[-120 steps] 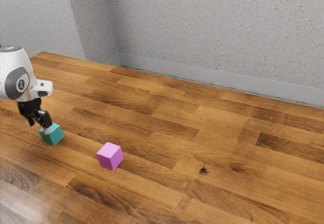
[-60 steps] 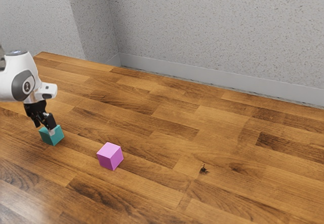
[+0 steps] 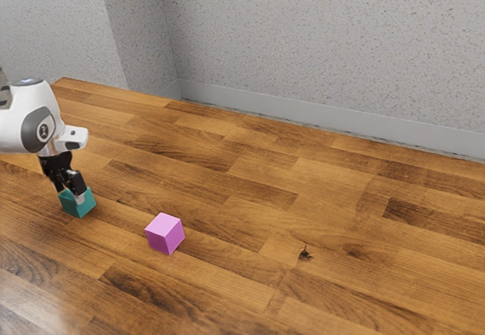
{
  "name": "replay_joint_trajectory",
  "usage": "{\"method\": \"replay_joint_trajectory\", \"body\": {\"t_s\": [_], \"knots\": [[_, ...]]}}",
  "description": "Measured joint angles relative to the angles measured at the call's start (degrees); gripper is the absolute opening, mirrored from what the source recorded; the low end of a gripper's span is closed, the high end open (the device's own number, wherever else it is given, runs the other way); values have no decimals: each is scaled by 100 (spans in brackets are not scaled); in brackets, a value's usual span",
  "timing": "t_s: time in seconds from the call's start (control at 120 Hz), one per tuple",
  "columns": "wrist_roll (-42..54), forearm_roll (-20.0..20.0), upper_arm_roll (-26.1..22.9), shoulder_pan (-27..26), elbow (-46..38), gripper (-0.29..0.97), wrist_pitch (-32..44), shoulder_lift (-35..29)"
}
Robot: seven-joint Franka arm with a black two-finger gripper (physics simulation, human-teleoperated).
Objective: Pick up the blue block with one arm, and put the blue block on the pink block with one arm
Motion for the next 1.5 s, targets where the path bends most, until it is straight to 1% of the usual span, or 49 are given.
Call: {"method": "replay_joint_trajectory", "body": {"t_s": [0.325,0.833,1.5], "knots": [[25,2,0,-8,227,68,-20,212],[-48,-25,8,10,241,68,-20,275],[-140,-18,18,28,441,68,-26,580]]}}
